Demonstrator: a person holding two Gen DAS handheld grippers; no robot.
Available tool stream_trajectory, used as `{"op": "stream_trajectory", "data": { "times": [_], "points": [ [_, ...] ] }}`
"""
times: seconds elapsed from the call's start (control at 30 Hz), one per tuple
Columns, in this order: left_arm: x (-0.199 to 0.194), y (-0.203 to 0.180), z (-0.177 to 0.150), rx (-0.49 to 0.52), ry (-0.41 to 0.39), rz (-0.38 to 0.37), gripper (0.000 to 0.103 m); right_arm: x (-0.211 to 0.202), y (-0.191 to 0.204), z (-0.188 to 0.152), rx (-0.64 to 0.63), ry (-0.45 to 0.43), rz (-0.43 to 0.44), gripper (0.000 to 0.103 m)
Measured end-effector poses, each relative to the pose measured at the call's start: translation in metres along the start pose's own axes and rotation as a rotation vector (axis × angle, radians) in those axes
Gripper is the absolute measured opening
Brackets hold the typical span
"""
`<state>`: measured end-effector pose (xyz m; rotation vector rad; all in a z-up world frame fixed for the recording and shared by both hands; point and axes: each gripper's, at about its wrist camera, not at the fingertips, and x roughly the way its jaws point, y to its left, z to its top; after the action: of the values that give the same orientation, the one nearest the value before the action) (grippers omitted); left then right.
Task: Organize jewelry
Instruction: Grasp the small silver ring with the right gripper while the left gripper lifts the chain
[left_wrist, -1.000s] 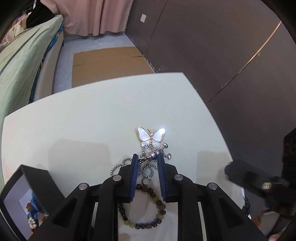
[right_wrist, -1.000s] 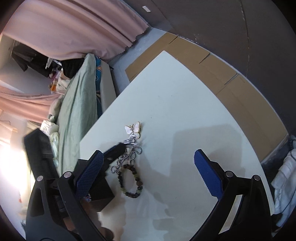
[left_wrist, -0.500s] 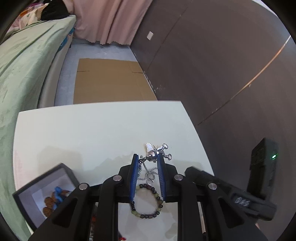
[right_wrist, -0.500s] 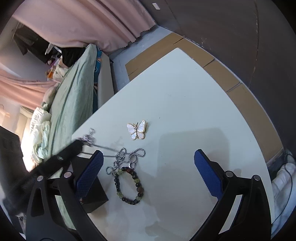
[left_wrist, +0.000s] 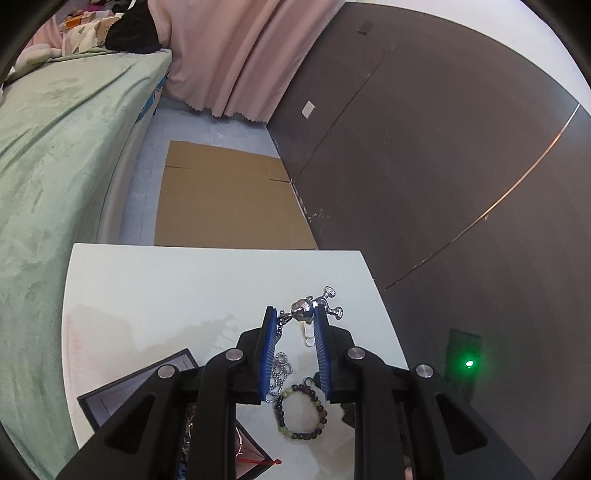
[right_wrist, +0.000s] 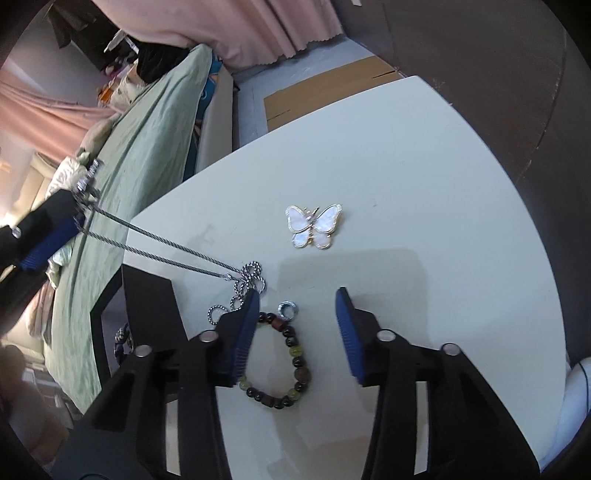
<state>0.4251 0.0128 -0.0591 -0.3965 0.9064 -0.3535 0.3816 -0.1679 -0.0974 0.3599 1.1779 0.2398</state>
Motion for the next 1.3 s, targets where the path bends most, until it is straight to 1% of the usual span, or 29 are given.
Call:
{"op": "stream_trajectory", "data": {
  "times": [0.03,0.07,0.17,0.37,0.43,0.47,0.5,0.6,0.63,0.67,0.7,0.8,0.87,0.97,1.03,1.13,1.17,1.2,1.23,1.27,1.3],
  "points": [
    [-0.002,0.001,0.001,-0.002,-0.002,-0.002,0.018,0.001,0.001,-0.001,0.0,0.001,-0.005,0.035],
    [-0.003,0.002,0.0,-0.003,-0.004,-0.004,0.018,0.002,0.003,-0.001,-0.001,0.001,-0.013,0.033],
    [-0.005,0.003,0.002,-0.006,-0.007,-0.01,0.018,0.006,0.009,-0.001,-0.014,0.0,-0.04,0.033],
    [-0.01,0.005,0.002,-0.009,-0.019,-0.021,0.018,0.019,0.028,-0.002,-0.061,-0.015,-0.15,0.032],
    [-0.009,0.007,0.001,-0.012,-0.021,-0.022,0.017,0.023,0.037,-0.005,-0.091,-0.029,-0.201,0.032],
    [-0.01,0.008,0.001,-0.014,-0.022,-0.022,0.017,0.024,0.041,-0.006,-0.106,-0.037,-0.227,0.03],
    [-0.011,0.009,0.001,-0.016,-0.023,-0.021,0.017,0.026,0.046,-0.008,-0.132,-0.048,-0.274,0.026],
    [-0.012,0.012,0.001,-0.019,-0.024,-0.018,0.016,0.031,0.055,-0.017,-0.185,-0.067,-0.339,0.026],
    [-0.013,0.012,0.001,-0.019,-0.023,-0.018,0.009,0.032,0.057,-0.019,-0.2,-0.071,-0.354,0.025],
    [-0.013,0.012,0.001,-0.019,-0.02,-0.019,0.003,0.032,0.057,-0.02,-0.206,-0.072,-0.356,0.024],
    [-0.013,0.012,0.002,-0.023,-0.018,-0.024,0.003,0.032,0.056,-0.022,-0.211,-0.071,-0.353,0.023],
    [-0.016,0.011,0.003,-0.016,-0.028,-0.022,0.0,0.03,0.054,-0.028,-0.228,-0.062,-0.344,0.013],
    [-0.017,0.009,0.003,-0.01,-0.03,-0.021,0.0,0.028,0.049,-0.029,-0.22,-0.055,-0.324,0.013],
    [-0.016,0.008,0.003,-0.005,-0.024,-0.009,0.0,0.02,0.038,-0.027,-0.172,-0.042,-0.26,0.013],
    [-0.011,0.007,0.003,0.014,-0.011,0.02,0.0,0.011,0.028,-0.026,-0.135,-0.046,-0.221,0.013],
    [0.008,0.007,-0.002,0.025,0.07,0.044,0.004,-0.006,0.019,-0.022,-0.094,-0.071,-0.17,0.013],
    [0.016,0.005,-0.005,0.035,0.097,0.066,0.014,-0.01,0.017,-0.019,-0.079,-0.078,-0.152,0.013],
    [0.02,0.003,-0.006,0.049,0.108,0.081,0.022,-0.015,0.014,-0.016,-0.065,-0.085,-0.132,0.013],
    [0.025,0.001,-0.006,0.073,0.114,0.098,0.044,-0.02,0.011,-0.013,-0.045,-0.091,-0.106,0.013],
    [0.029,-0.004,-0.006,0.106,0.112,0.122,0.06,-0.023,0.008,-0.011,-0.031,-0.093,-0.083,0.013],
    [0.031,-0.006,-0.006,0.124,0.107,0.138,0.062,-0.026,0.006,-0.009,-0.022,-0.094,-0.067,0.013]
  ]
}}
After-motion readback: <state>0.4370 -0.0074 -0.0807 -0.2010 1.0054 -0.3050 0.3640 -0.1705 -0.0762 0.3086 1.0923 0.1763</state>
